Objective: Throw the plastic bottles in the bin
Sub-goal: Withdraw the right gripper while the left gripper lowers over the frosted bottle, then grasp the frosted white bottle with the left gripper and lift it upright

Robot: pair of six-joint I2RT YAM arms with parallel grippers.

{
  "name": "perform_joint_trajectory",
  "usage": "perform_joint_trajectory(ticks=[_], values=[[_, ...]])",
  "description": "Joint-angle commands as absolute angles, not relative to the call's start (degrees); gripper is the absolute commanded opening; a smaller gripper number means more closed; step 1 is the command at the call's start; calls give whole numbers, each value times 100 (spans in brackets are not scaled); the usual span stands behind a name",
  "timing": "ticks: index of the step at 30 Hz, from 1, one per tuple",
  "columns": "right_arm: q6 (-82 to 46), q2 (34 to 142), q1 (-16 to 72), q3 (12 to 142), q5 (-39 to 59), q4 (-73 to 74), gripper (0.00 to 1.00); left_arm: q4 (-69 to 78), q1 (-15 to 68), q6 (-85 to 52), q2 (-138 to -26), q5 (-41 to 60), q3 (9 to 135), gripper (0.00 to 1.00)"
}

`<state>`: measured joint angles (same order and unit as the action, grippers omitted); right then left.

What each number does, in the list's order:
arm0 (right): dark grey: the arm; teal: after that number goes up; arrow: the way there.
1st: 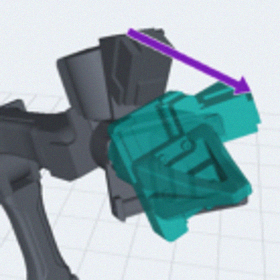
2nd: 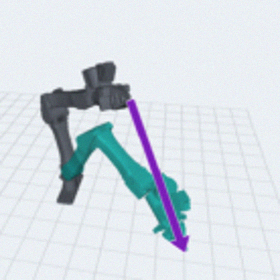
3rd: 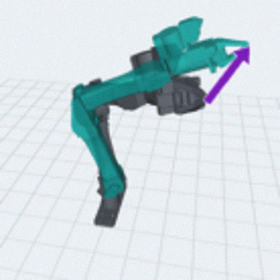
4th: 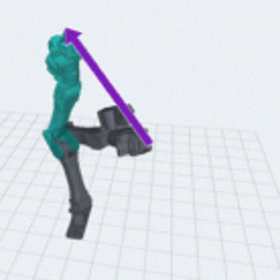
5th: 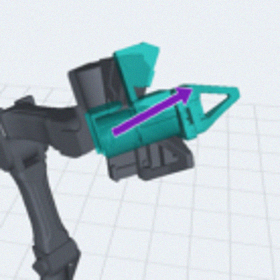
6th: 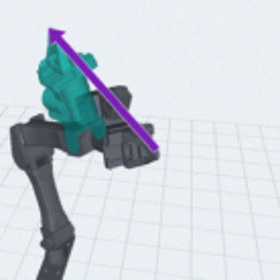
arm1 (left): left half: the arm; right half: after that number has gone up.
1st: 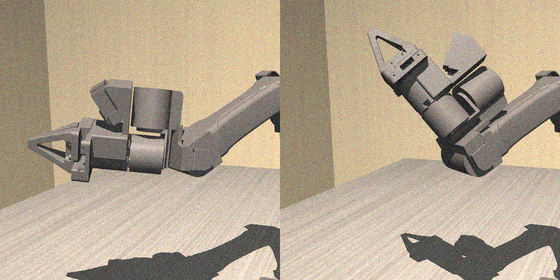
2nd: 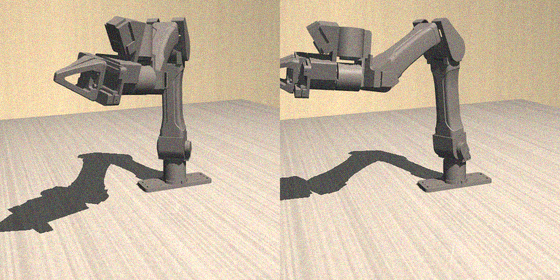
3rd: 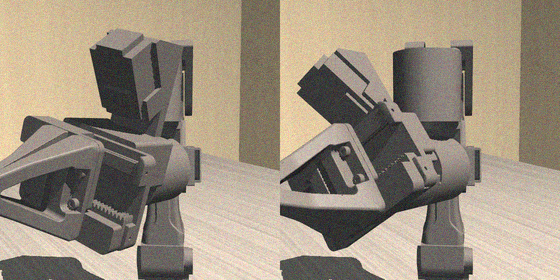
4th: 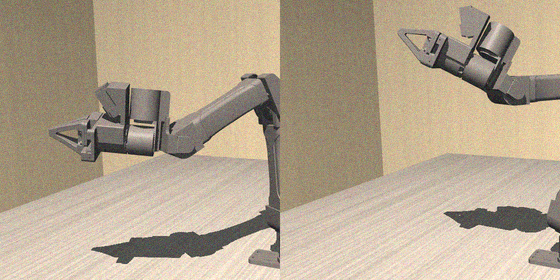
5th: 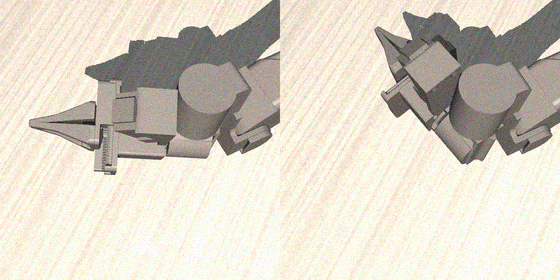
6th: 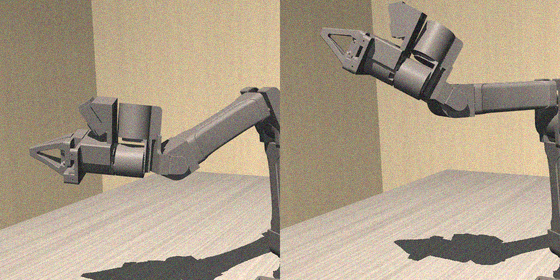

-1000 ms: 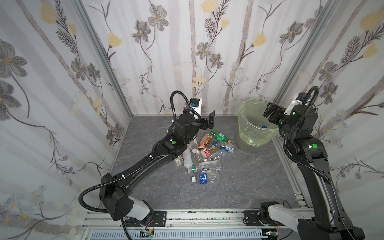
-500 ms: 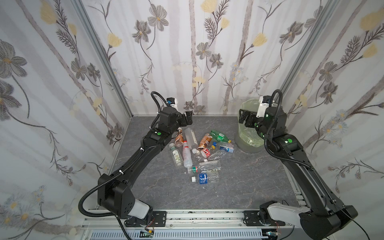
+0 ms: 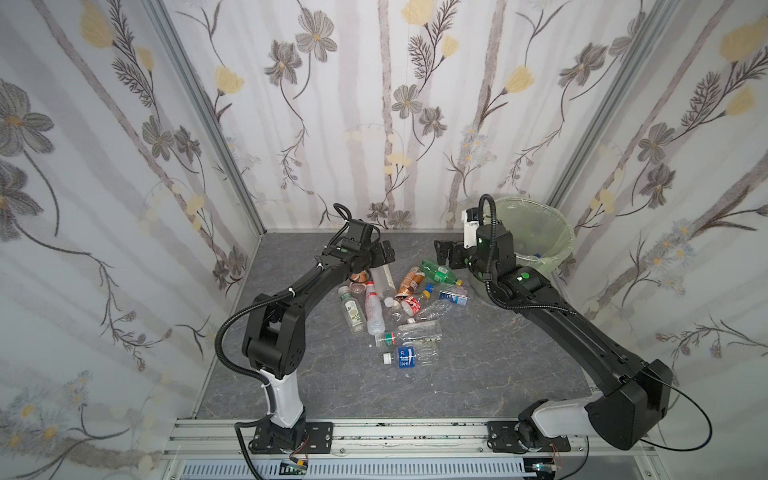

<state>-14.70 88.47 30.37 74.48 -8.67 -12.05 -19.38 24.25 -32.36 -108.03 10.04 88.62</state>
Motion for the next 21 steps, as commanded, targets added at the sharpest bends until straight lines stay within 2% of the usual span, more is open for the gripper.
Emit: perform_joint_trajectory(ticks=[1, 21], values=[[-1485, 8910, 3061, 7354, -648, -846, 100, -2150, 2399, -3471, -11122, 1347, 9131, 100], [-1591, 9298, 3075, 7198, -301, -712, 100, -2526, 2338, -3361, -12200, 1205, 9632, 100]])
